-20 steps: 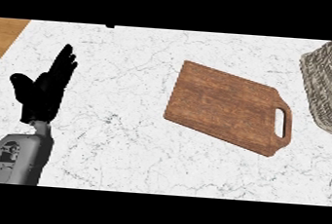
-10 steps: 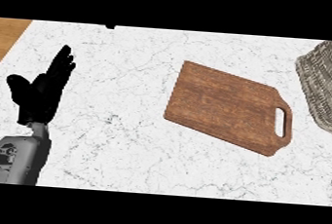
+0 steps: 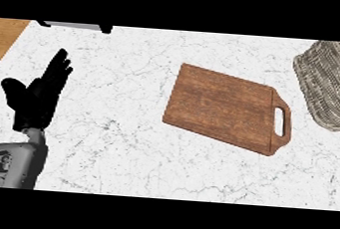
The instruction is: Pick the tomato from the cutting board and place it in the basket
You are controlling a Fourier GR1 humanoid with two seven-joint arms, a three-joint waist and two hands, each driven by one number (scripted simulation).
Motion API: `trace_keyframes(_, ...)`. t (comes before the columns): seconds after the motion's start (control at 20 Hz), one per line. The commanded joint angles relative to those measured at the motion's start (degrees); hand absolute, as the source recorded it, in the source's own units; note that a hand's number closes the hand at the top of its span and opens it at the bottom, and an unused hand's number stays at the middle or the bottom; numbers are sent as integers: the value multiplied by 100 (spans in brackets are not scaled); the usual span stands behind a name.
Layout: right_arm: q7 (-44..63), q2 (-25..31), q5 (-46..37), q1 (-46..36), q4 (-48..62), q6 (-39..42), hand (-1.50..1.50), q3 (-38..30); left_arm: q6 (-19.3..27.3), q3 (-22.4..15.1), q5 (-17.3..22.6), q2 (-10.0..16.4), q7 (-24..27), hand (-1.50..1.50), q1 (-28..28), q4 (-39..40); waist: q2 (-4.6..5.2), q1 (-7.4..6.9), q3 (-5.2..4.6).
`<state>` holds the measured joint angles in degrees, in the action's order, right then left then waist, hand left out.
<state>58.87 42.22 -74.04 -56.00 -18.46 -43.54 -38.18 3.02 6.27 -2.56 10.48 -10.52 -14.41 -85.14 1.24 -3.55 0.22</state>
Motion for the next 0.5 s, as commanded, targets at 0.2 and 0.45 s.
trace_keyframes(0.2,60,-763,445,447,-768,-1109,-150,-193,-49,360,103,255,80,0,232,86,-144,368,-25)
trace_keyframes(0.45,-434,-1042,902,1001,-1540,-1181,-150,-93,-19,310,73,219,-126,0,313,-174,-140,377,-22)
